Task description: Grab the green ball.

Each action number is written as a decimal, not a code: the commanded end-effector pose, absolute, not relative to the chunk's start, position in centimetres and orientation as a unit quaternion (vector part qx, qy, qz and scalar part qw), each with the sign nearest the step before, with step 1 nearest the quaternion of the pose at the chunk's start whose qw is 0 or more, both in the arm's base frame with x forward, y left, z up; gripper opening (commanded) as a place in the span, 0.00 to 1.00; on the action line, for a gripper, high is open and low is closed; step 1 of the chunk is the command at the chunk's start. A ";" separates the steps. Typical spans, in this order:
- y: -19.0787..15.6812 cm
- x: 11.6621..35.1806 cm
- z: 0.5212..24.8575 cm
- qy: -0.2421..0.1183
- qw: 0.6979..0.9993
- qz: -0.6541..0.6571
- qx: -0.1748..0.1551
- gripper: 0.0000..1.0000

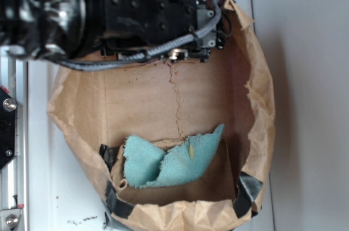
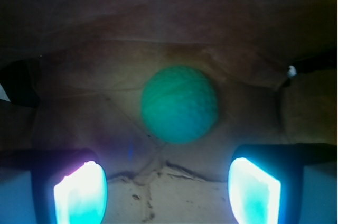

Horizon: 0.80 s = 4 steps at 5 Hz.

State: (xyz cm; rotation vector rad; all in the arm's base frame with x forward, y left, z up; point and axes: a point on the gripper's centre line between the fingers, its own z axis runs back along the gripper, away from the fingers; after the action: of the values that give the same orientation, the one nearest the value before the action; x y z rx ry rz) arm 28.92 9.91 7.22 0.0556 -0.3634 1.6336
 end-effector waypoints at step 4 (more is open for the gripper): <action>13.5 27.4 8.4 -0.193 0.696 0.691 0.029 1.00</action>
State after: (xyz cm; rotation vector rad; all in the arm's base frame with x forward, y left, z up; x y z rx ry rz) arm 27.63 12.00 6.28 0.1027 -0.3642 1.5191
